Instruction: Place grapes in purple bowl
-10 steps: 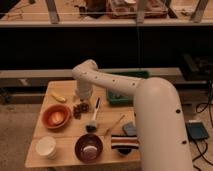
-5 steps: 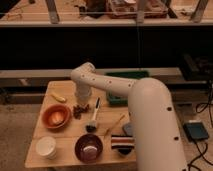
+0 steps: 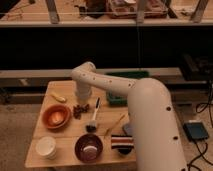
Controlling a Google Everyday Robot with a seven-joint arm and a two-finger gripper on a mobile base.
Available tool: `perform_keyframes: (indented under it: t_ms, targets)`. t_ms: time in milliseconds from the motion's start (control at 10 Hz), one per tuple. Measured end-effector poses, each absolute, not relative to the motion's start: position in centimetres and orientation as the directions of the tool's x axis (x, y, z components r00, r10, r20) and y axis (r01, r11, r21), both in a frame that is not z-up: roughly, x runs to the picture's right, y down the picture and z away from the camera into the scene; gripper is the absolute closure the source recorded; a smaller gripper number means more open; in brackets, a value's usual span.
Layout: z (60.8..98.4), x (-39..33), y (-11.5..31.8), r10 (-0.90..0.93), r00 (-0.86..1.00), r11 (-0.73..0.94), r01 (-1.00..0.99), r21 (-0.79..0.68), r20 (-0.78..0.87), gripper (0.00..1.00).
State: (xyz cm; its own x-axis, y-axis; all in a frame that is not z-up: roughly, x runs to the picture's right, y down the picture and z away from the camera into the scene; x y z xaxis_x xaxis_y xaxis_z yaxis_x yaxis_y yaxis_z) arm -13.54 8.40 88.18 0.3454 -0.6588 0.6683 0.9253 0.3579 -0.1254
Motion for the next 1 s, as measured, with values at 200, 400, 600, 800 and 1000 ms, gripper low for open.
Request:
perform_keyframes:
  t_ms: [200,400,600,800,1000]
  targets:
    - [88.5,-13.7,8.4,-0.655,0.348,0.359,0.924,-0.129,0.671,0.25]
    - [88.7,-14.0,8.5,-0.655,0.345,0.355,0.926,-0.130,0.672,0.25]
    - [89.2,-13.9,8.6,-0.652,0.350,0.356,0.925,-0.135,0.673,0.25]
    - [89.8,-13.8,9.0,-0.647,0.354,0.357,0.923,-0.142,0.675,0.25]
    - [90.3,-13.8,9.5,-0.646,0.350,0.350,0.926,-0.145,0.679,0.25]
